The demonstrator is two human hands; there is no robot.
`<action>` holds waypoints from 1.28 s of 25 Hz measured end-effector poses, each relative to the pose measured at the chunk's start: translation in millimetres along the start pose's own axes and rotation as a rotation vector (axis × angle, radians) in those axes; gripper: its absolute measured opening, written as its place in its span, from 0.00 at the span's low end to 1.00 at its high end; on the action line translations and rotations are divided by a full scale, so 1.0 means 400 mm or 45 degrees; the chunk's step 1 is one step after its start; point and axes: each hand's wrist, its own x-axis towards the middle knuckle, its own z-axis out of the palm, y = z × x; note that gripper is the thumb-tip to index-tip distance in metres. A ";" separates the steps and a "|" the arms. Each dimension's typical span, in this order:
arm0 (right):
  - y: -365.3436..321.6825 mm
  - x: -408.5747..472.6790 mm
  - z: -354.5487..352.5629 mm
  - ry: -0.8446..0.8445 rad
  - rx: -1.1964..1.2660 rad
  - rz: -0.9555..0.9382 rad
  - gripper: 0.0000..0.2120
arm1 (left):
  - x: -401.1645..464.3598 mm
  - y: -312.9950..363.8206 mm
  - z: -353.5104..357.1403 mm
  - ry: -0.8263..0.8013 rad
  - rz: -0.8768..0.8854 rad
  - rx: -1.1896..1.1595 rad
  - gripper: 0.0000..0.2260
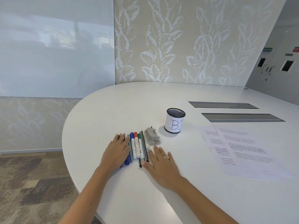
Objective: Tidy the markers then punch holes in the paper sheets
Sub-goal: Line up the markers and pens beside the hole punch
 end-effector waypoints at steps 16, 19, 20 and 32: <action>0.043 0.220 -0.035 0.345 0.440 -0.069 0.21 | 0.004 0.023 -0.015 0.066 -0.320 -0.446 0.18; 0.054 0.211 -0.025 0.422 0.392 0.005 0.20 | 0.002 0.025 -0.018 0.037 -0.319 -0.481 0.19; 0.061 0.203 -0.022 0.447 0.376 0.041 0.20 | -0.001 0.019 -0.015 0.018 -0.288 -0.371 0.18; 0.276 0.035 -0.034 0.562 0.254 0.334 0.20 | -0.016 0.025 -0.046 0.332 -0.131 -0.656 0.10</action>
